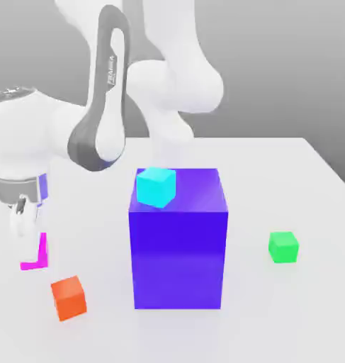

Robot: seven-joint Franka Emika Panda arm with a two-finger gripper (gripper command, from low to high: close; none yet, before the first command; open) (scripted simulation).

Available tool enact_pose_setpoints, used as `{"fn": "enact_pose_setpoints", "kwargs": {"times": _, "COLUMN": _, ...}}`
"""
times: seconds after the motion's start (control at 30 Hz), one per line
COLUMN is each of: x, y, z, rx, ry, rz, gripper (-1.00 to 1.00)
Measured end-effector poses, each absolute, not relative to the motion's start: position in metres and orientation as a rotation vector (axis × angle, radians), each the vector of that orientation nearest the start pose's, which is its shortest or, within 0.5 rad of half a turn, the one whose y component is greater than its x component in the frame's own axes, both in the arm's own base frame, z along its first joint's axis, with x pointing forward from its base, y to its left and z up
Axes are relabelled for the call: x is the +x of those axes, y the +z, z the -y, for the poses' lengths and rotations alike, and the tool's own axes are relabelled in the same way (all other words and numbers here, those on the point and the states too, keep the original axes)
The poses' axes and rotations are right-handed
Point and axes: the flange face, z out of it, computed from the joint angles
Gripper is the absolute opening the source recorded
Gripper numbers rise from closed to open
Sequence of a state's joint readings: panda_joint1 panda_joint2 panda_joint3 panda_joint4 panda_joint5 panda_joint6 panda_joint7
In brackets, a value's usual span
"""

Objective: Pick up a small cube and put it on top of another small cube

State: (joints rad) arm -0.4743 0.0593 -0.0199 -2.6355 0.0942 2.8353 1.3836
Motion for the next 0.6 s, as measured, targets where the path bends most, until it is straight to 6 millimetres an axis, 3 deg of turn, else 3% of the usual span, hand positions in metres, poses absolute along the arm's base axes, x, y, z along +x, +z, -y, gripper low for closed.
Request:
{"fn": "enact_pose_setpoints", "kwargs": {"times": 0.17, "x": 0.455, "y": 0.281, "z": 0.134, "rx": -1.862, "ry": -0.251, "rz": -2.282, "gripper": -1.0}}
{"fn": "enact_pose_setpoints", "kwargs": {"times": 0.23, "x": 0.466, "y": 0.293, "z": 0.083, "rx": -1.873, "ry": -0.225, "rz": -2.23, "gripper": -1.0}}
{"fn": "enact_pose_setpoints", "kwargs": {"times": 0.3, "x": 0.469, "y": 0.301, "z": 0.018, "rx": -1.904, "ry": -0.178, "rz": -2.17, "gripper": -1.0}}
{"fn": "enact_pose_setpoints", "kwargs": {"times": 0.37, "x": 0.46, "y": 0.309, "z": -0.05, "rx": -1.93, "ry": -0.122, "rz": -2.12, "gripper": -1.0}}
{"fn": "enact_pose_setpoints", "kwargs": {"times": 0.43, "x": 0.445, "y": 0.315, "z": -0.1, "rx": -1.929, "ry": -0.071, "rz": -2.108, "gripper": -1.0}}
{"fn": "enact_pose_setpoints", "kwargs": {"times": 0.6, "x": 0.384, "y": 0.305, "z": -0.182, "rx": -1.909, "ry": 0.037, "rz": -2.195, "gripper": -1.0}}
